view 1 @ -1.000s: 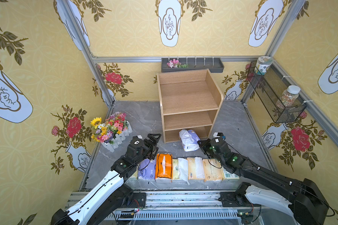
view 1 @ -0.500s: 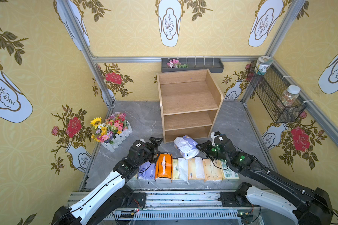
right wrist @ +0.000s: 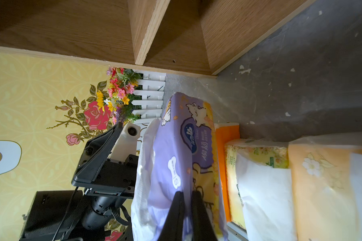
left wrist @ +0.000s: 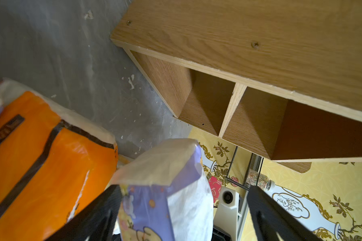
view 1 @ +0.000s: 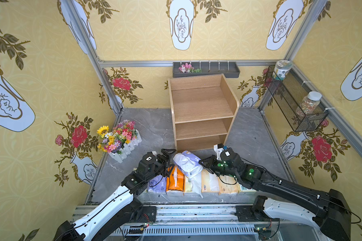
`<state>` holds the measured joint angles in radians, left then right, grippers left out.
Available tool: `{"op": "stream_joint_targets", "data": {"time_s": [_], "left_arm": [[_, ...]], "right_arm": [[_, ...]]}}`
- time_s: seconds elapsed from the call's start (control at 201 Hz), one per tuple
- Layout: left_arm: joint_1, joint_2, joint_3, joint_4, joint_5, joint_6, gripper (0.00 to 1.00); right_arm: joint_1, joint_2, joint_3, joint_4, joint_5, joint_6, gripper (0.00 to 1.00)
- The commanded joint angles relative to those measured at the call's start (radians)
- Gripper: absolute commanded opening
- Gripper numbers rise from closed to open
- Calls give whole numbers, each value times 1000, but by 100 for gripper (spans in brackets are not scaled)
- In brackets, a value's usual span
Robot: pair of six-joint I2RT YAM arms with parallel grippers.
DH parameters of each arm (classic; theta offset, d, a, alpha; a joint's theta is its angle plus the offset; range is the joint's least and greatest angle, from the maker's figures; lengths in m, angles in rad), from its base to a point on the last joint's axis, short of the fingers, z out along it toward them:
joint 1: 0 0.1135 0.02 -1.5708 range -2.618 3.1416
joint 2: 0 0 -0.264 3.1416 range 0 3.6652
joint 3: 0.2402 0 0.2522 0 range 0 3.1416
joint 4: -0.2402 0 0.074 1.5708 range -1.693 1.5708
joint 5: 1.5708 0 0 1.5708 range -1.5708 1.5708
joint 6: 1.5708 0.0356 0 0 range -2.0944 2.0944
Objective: Remove the tissue boxes from the shelf
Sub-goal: Place the box of tissues at the center of the board.
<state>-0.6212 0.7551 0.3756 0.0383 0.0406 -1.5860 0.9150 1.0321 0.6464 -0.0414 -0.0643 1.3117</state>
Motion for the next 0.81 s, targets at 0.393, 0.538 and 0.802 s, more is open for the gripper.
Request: {"op": "stream_joint_targets", "data": {"time_s": [0.393, 0.538, 0.802], "left_arm": [[-11, -99, 33, -216, -164, -66, 100], [-9, -157, 163, -545, -363, -14, 100], [47, -161, 350, -811, -574, 168, 100]], "right_arm": [[96, 98, 43, 181, 204, 63, 0], [198, 176, 76, 214, 334, 95, 0], [354, 443, 215, 386, 588, 108, 0]]}}
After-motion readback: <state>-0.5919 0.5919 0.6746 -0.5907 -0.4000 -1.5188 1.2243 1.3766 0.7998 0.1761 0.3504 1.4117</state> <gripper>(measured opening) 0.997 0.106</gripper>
